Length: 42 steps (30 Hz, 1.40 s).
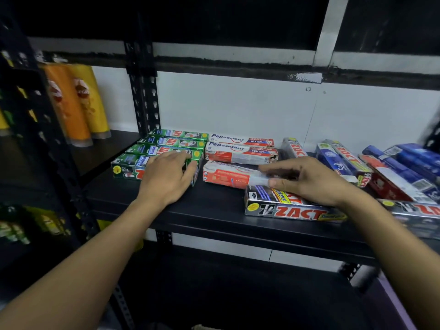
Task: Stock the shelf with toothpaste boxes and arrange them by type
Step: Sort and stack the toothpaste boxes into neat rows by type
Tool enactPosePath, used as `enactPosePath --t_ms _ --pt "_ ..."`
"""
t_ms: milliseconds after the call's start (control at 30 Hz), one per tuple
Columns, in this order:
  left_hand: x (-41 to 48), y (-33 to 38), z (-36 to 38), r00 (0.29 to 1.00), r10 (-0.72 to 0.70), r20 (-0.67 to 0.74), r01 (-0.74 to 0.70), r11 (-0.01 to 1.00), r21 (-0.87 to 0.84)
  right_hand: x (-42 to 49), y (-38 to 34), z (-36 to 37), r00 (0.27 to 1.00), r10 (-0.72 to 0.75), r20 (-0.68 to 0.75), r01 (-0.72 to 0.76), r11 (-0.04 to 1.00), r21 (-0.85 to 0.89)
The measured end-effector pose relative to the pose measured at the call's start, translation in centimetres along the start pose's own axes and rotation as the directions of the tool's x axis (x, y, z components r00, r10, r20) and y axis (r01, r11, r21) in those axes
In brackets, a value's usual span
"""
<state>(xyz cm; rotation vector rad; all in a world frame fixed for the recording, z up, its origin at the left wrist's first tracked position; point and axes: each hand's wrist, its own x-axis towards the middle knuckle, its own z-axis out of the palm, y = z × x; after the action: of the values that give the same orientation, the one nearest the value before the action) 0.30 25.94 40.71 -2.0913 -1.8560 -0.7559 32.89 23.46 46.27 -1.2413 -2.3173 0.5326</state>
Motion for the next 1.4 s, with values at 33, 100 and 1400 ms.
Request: enactPosePath --t_ms 33,100,1400 --pt "0.0 0.0 0.0 1.0 0.001 0.001 -0.001 1.0 0.0 -0.7 -0.2 0.0 1.0 -0.005 -0.014 0.005 1.0 0.016" --pt "0.1 -0.1 0.0 1.0 -0.002 0.003 0.002 1.0 0.001 -2.0 -0.3 0.0 0.999 -0.023 -0.036 0.024 1.0 0.011" --pt "-0.2 0.4 -0.2 1.0 -0.016 -0.009 0.016 0.999 -0.029 4.8 -1.7 0.2 0.99 0.127 0.065 -0.115 0.98 -0.164"
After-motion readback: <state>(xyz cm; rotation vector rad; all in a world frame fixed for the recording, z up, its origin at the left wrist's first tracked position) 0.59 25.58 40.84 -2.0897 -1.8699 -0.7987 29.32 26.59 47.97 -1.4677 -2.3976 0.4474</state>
